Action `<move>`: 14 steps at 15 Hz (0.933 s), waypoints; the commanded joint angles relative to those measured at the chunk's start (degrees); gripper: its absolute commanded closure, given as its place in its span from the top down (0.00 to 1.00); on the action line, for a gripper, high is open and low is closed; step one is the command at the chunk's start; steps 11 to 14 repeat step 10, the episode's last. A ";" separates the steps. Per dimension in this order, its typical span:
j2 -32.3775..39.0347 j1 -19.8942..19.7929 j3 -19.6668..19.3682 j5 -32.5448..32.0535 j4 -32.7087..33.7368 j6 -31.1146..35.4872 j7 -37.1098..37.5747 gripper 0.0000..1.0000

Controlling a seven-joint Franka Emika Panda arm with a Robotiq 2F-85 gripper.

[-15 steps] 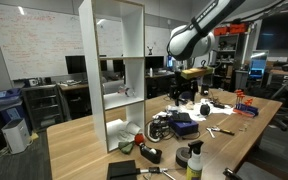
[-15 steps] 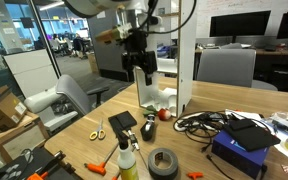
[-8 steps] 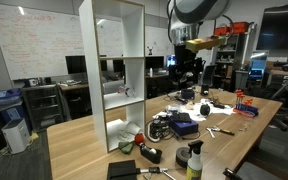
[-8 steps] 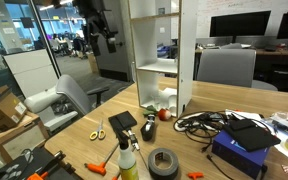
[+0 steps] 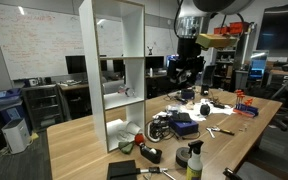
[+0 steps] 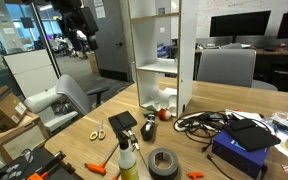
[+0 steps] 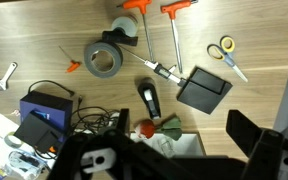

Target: Pick up the bottle from the middle shelf and put it on the table

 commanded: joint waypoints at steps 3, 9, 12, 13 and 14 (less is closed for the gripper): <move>-5.96 -0.98 -1.56 5.45 -3.71 -1.00 -0.68 1.00; -4.53 -1.40 -0.96 4.74 -3.47 -0.54 -1.30 1.00; -4.53 -1.40 -0.96 4.74 -3.50 -0.54 -1.29 1.00; -4.53 -1.40 -0.96 4.74 -3.50 -0.54 -1.29 1.00; -4.53 -1.40 -0.96 4.74 -3.50 -0.54 -1.29 1.00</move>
